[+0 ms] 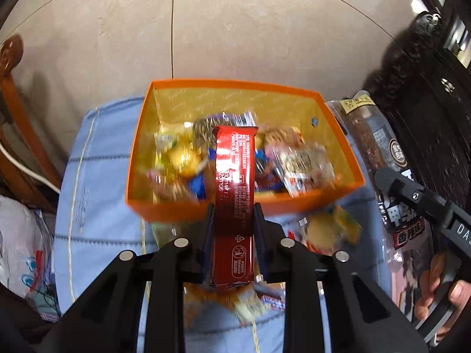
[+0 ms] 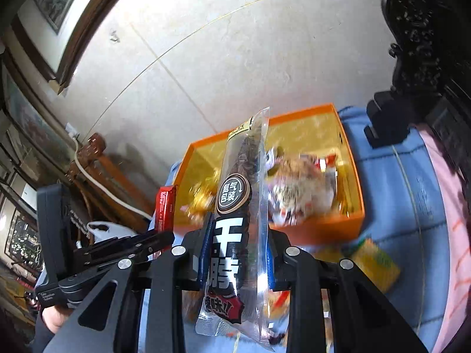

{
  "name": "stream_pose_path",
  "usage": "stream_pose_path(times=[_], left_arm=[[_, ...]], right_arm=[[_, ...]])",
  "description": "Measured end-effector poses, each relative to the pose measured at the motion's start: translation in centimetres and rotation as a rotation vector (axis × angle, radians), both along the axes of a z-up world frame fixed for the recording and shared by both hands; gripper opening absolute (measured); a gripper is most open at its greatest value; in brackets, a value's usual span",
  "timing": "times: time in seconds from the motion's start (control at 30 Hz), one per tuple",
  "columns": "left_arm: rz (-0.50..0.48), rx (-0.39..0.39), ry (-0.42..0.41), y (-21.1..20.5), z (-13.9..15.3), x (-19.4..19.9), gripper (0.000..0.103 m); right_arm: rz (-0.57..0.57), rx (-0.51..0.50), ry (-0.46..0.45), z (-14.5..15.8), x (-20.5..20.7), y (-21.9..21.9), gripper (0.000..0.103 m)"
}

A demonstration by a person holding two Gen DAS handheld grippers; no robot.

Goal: Organize snacks
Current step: 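Lower both held snacks into the orange box and open both grippers, then grasp a bread loaf packet with the left gripper while the right grasps a brown cake packet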

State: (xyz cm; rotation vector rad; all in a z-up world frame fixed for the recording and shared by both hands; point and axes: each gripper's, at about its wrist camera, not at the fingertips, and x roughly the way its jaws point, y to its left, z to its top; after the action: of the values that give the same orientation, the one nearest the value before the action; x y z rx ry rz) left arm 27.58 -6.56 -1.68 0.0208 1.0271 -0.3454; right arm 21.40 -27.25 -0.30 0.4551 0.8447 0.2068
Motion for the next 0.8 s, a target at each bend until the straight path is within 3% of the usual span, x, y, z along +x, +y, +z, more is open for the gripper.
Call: stream_pose_path(times=[0.4,0.47,0.5,0.53,0.57,0.63,0.7,0.8], left_arm=[[0.030,0.029,0.033,-1.4,-2.2,7.2,0.023],[0.034,0.027,0.059,-1.7,-3.0,8.3,0.026],[0.047,0.024,0.074,-1.6,-3.4,8.7,0.045],[0.084,0.032,0.094,-1.4,-3.9,9.1,0.074],[0.123,0.043,0.096,-1.0,-4.0,9.2,0.085],[0.156,0.013,0.069,0.0,-3.7,8.5,0.091],[0.133,0.010,0.080,0.5,-3.7,7.8,0.091],[0.129,0.083,0.062,1.6,-4.2,6.0,0.091]], right_arm=[[-0.045,-0.053,0.068,-3.9,6.4,-0.7,0.029],[-0.078,-0.044,0.063,-4.4,7.1,-1.0,0.033],[-0.121,-0.040,0.052,-4.7,7.5,-1.5,0.040],[-0.158,-0.040,0.051,-4.8,7.5,-1.8,0.062],[-0.211,-0.052,0.054,-4.8,7.2,-2.3,0.072],[-0.288,-0.073,0.013,-4.5,5.9,-2.9,0.088],[-0.279,-0.093,0.008,-4.7,4.5,-3.0,0.090],[-0.254,-0.140,0.018,-5.1,2.5,-2.8,0.091]])
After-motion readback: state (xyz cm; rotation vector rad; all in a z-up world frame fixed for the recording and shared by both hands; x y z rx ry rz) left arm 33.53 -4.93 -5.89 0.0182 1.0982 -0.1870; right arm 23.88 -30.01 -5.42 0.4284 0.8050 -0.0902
